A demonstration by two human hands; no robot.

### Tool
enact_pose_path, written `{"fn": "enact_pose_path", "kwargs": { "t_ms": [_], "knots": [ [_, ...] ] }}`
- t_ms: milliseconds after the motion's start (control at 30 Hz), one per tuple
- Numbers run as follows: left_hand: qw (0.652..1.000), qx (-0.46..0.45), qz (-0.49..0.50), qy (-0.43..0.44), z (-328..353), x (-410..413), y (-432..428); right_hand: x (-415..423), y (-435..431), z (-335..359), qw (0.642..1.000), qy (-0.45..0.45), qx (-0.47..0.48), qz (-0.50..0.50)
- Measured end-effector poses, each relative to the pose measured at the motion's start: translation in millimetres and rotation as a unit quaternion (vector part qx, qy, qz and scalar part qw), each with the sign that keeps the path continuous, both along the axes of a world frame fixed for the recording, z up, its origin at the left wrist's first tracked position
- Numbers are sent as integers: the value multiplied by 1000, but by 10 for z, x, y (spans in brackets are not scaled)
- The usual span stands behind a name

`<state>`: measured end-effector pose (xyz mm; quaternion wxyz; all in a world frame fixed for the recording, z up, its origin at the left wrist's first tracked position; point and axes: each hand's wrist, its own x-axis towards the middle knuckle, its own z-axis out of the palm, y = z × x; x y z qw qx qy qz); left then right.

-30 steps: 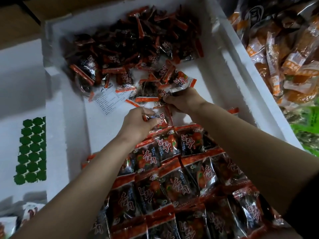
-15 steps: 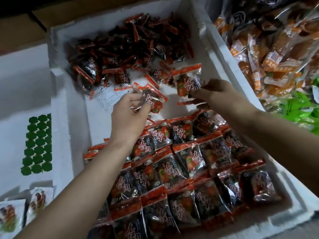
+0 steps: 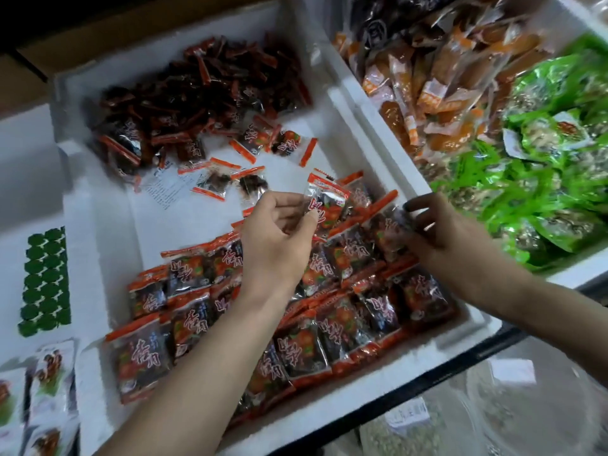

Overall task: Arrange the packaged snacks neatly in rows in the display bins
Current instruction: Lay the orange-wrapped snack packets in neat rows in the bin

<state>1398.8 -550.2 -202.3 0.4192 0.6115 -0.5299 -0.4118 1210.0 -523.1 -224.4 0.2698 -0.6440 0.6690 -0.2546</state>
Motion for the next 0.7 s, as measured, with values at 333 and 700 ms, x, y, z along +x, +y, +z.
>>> {"fn": "enact_pose_path", "kwargs": {
  "t_ms": [333,700],
  "knots": [
    [999,31,9,-6,-5,-112,225,139,137,-29,936,327,-132,8],
    [995,93,22,10,4,-13,359,19,62,-189,910,371,-144,119]
  ]
}}
